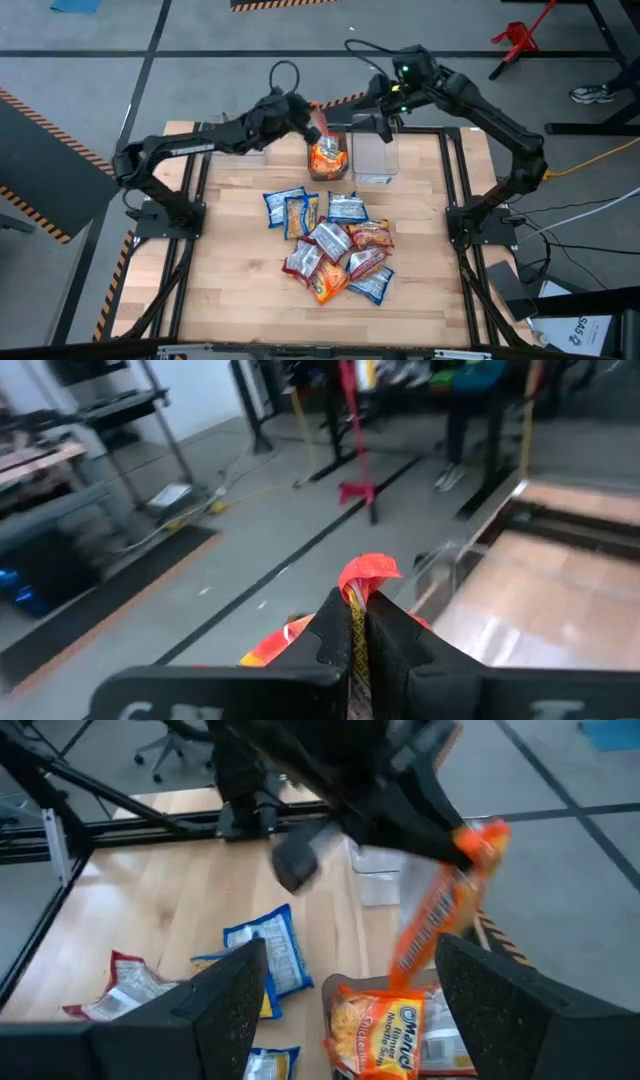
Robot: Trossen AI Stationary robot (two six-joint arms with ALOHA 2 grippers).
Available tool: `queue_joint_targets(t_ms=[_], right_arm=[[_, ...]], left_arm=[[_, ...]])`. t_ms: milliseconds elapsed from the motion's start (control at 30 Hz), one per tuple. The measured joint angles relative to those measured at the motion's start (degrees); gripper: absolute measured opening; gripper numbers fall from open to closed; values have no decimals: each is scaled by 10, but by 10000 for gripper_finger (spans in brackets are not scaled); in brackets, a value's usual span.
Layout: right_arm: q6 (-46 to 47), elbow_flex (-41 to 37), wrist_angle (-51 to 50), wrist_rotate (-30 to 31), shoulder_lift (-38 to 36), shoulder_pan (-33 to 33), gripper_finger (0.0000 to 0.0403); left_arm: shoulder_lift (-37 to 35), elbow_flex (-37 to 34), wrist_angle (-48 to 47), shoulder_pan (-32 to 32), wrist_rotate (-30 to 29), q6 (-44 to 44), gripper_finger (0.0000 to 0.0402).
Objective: Sort Maruchan noodles
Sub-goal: Put the orange noodle pack into the black bin
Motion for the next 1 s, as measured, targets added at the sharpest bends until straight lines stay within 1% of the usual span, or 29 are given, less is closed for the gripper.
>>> queue_joint_targets(t_ms=[200, 333, 433, 533, 633, 733, 867, 1000], right_arm=[[17, 0, -2, 13, -11, 0, 278], [29, 0, -2, 13, -11, 0, 278], [37, 0, -3, 22, -11, 0, 278], [43, 0, -5, 27, -11, 0, 278], [43, 0, -7, 33, -11, 0, 278], [44, 0, -7, 33, -11, 0, 278], [44, 0, -7, 33, -11, 0, 278], [44, 0, -12, 33, -11, 0, 278]], left_arm=[[100, -1, 149, 60, 141, -1, 5], [154, -1, 222, 84, 194, -2, 5], [182, -1, 242, 96, 242, -2, 5], [203, -1, 249, 102, 259, 5, 5], [227, -1, 284, 104, 279, 10, 5], [235, -1, 308, 101, 306, 10, 4], [243, -1, 292, 98, 314, 52, 5], [256, -1, 293, 98, 333, 60, 13]])
